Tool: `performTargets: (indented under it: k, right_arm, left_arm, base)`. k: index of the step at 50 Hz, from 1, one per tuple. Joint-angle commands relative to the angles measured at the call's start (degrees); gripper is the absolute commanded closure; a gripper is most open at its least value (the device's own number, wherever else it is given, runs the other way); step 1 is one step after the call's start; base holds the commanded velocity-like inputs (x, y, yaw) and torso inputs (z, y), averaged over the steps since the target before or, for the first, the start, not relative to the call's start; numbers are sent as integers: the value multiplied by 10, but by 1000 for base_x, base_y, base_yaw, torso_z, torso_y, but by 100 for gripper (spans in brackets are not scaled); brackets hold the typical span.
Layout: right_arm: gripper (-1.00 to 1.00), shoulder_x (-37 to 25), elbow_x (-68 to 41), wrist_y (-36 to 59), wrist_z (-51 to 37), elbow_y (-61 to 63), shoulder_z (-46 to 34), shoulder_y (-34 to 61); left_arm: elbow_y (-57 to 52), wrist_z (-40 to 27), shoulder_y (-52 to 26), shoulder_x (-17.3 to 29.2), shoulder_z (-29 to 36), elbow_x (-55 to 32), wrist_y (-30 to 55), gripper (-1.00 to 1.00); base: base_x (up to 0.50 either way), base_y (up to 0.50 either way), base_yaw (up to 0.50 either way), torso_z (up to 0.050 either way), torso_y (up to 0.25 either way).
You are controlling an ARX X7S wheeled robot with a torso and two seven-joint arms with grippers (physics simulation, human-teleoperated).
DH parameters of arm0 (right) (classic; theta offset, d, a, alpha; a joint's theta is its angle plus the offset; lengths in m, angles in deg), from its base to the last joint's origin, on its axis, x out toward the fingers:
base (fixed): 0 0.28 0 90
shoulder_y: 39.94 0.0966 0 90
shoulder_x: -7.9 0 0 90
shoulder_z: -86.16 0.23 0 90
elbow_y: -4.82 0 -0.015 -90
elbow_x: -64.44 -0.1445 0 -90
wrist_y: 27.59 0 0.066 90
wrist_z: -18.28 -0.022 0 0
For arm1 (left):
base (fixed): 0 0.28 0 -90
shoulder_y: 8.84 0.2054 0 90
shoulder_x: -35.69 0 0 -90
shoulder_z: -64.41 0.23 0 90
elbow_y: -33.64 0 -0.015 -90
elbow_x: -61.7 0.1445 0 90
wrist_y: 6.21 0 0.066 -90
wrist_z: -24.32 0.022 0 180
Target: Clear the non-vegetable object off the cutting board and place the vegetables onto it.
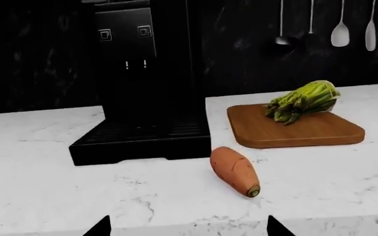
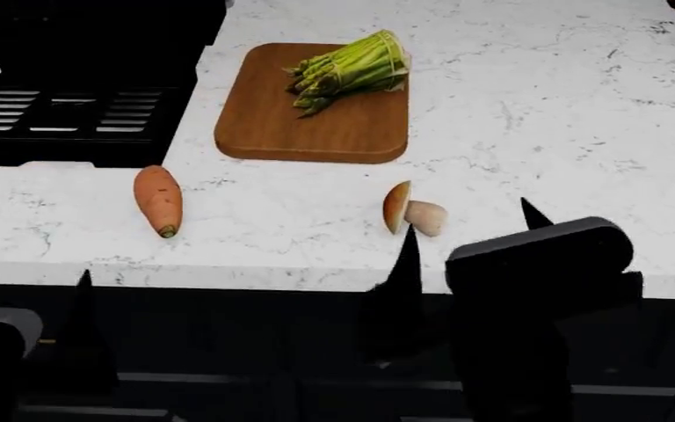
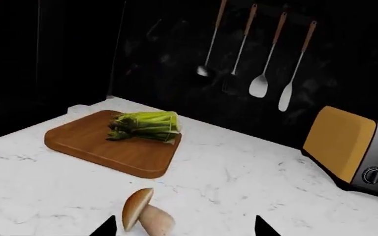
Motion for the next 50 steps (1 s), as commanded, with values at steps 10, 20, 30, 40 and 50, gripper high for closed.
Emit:
performTargets:
  k: [10,20,30,40,50]
  right_arm:
    - [-100,-23,-58,218,115,-90,-12,332]
    - [-100,-17,-65,219,137,-173,-24,421]
    - [-100,-24,-64,220,159,-234,-44,496]
    - [-100,-26,-67,203,167,-251,-42,524]
    - [-100,-32,-74,224,174,-221,-55,514]
  left_arm:
    - [32,35,-302,57,-31,-55,230,-100]
    - [76,56,-437,80,-4,-62,281,-100]
    - [133,60,-554,83,22,-50,271,-100]
    - [164,68,-582,84,23,-53,265,-100]
    - [144,68,-572,91,12,-59,269,-100]
  base:
    - [0,0,0,0,0]
    - [0,0,0,0,0]
    - [0,0,0,0,0]
    - [234,0,0,0,0]
    - [500,0,0,0,0]
